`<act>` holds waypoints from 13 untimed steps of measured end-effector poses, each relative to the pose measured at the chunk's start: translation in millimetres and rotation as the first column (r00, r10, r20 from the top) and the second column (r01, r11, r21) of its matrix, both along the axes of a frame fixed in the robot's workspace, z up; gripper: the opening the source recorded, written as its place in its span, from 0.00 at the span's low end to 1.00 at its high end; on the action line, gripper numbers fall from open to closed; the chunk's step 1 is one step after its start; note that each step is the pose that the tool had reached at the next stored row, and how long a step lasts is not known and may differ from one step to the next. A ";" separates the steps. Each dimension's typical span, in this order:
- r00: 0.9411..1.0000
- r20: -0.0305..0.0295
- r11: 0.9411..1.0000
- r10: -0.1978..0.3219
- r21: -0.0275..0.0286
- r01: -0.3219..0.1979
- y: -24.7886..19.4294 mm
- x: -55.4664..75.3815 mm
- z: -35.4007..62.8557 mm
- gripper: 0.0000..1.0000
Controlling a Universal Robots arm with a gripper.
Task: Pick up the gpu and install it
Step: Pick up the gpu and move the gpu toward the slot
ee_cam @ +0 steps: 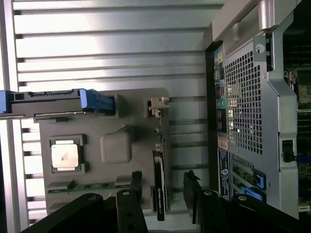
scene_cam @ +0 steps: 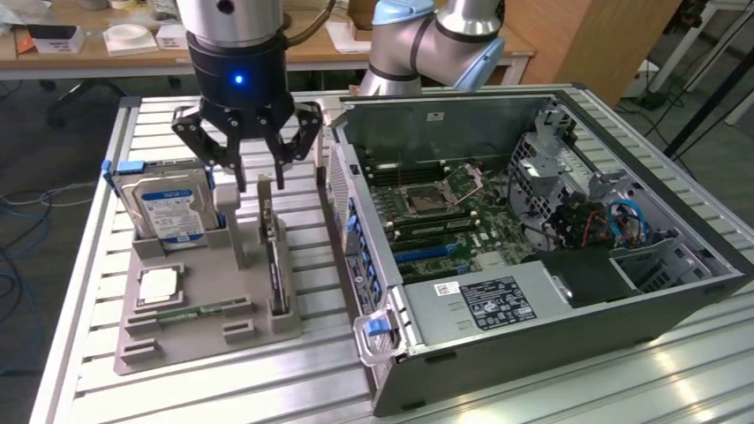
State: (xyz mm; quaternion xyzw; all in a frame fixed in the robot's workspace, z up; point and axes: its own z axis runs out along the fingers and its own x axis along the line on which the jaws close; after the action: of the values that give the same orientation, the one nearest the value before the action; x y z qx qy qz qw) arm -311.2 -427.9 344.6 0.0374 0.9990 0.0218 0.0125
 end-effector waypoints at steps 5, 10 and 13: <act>1.000 0.000 1.000 0.000 0.000 0.000 -0.2 0.0 -8.2 0.47; 1.000 0.000 1.000 0.000 0.000 0.000 -0.2 0.0 -15.1 0.47; 1.000 0.000 1.000 0.000 0.000 0.000 -0.2 0.0 -18.6 0.47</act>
State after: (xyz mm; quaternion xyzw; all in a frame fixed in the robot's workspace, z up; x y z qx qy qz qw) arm -311.2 -428.1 326.0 0.0374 0.9990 0.0217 0.0125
